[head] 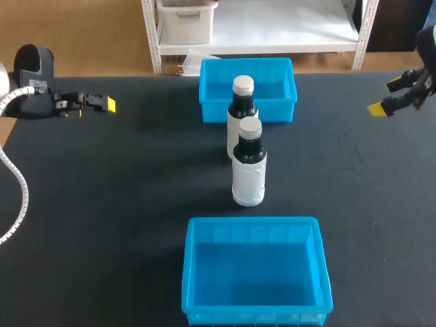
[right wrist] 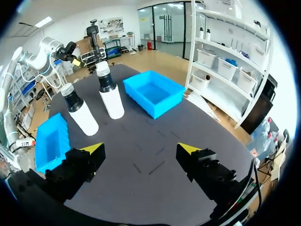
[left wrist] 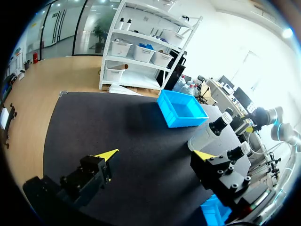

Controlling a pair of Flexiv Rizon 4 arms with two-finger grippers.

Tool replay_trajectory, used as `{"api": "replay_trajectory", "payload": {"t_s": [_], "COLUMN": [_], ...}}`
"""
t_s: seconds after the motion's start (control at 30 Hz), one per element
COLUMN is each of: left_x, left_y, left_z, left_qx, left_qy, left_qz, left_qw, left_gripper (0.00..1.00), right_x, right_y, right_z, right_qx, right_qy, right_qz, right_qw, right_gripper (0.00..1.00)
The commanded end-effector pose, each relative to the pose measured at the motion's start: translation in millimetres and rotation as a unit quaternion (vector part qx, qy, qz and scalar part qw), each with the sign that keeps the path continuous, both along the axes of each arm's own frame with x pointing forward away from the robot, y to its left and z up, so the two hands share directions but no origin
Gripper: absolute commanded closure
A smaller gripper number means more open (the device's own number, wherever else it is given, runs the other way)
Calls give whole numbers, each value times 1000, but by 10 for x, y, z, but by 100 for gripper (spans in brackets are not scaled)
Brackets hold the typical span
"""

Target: Pick up the bottle, and place it in the far bin if it is heavy, or in the near bin if it is light.

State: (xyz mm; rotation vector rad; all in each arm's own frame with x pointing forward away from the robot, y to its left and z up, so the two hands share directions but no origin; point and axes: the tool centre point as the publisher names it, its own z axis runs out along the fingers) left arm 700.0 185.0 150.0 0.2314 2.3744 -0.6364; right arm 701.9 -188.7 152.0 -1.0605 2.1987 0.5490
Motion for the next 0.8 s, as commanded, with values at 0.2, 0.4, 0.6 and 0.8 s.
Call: {"api": "replay_trajectory", "payload": {"t_s": [0.2,0.4,0.6,0.8], "left_x": [0,0,0,0], "left_y": [0,0,0,0], "left_z": [0,0,0,0], "left_qx": [0,0,0,0], "left_qy": [0,0,0,0], "left_qz": [0,0,0,0], "left_qw": [1000,1000,1000,1000], "left_gripper": [0,0,0,0], "right_x": [-149,-360,-485,-603], "right_y": [262,478,724,966], "right_z": [-31,11,-41,-79], "right_qx": [94,94,87,76], "right_qy": [-37,-79,-75,-67], "right_qz": [170,214,228,228], "right_qw": [980,969,967,969], "right_gripper": [0,0,0,0]}}
